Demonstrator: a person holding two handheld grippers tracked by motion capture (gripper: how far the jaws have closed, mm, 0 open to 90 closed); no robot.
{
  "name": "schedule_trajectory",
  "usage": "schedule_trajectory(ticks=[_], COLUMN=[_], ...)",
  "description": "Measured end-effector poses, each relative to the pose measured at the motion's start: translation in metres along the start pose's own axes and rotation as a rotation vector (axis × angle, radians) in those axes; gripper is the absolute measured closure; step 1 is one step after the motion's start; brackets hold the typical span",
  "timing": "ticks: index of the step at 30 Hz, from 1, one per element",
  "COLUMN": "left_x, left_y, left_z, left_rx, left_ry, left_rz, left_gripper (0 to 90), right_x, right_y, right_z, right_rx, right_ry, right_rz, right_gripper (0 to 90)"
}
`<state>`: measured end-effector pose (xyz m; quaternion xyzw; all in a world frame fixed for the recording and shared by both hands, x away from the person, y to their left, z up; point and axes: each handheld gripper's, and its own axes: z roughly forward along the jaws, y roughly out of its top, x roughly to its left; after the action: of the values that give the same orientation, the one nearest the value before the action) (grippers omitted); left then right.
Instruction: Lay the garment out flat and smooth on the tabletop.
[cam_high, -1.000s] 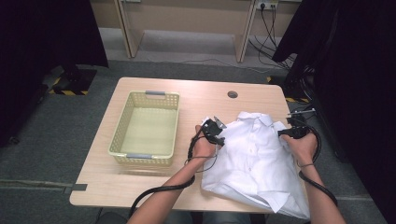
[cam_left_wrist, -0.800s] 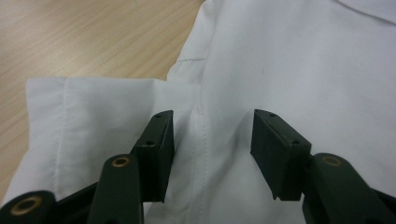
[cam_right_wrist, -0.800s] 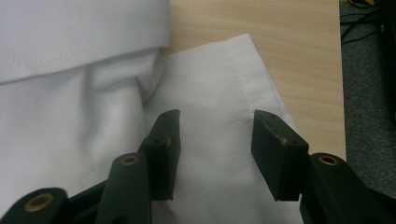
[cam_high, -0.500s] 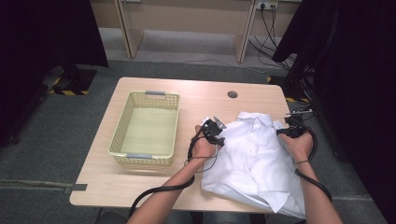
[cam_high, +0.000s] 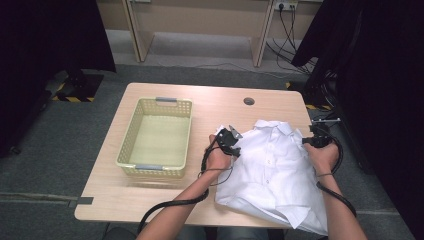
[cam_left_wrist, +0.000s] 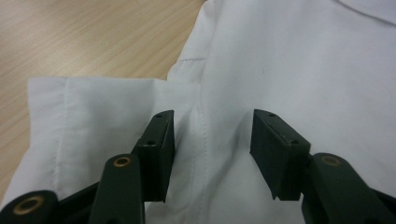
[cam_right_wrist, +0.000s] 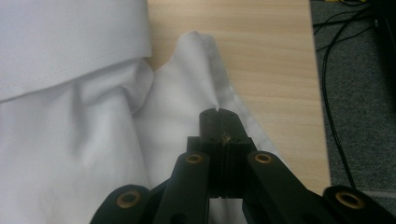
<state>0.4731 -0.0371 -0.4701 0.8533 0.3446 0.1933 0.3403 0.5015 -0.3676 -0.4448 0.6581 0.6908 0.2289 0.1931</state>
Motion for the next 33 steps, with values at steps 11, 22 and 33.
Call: schedule_trajectory(ticks=[11, 22, 33], left_x=[-0.002, -0.004, -0.005], left_y=[0.0, -0.003, -0.006], left_z=[-0.001, -0.004, -0.006], left_rx=[0.004, -0.003, -0.004], left_ry=[0.01, 0.009, 0.008], left_rz=[0.005, 0.009, 0.014], left_gripper=[49.9, 50.0, 49.7], right_x=[-0.023, -0.027, 0.003], right_y=[-0.005, -0.006, 0.005], right_z=[-0.018, -0.021, -0.013], right_rx=[-0.052, -0.004, 0.008], right_ry=[-0.097, -0.241, -0.033], right_rz=[0.092, 0.118, -0.019], right_gripper=[89.8, 84.2, 67.4])
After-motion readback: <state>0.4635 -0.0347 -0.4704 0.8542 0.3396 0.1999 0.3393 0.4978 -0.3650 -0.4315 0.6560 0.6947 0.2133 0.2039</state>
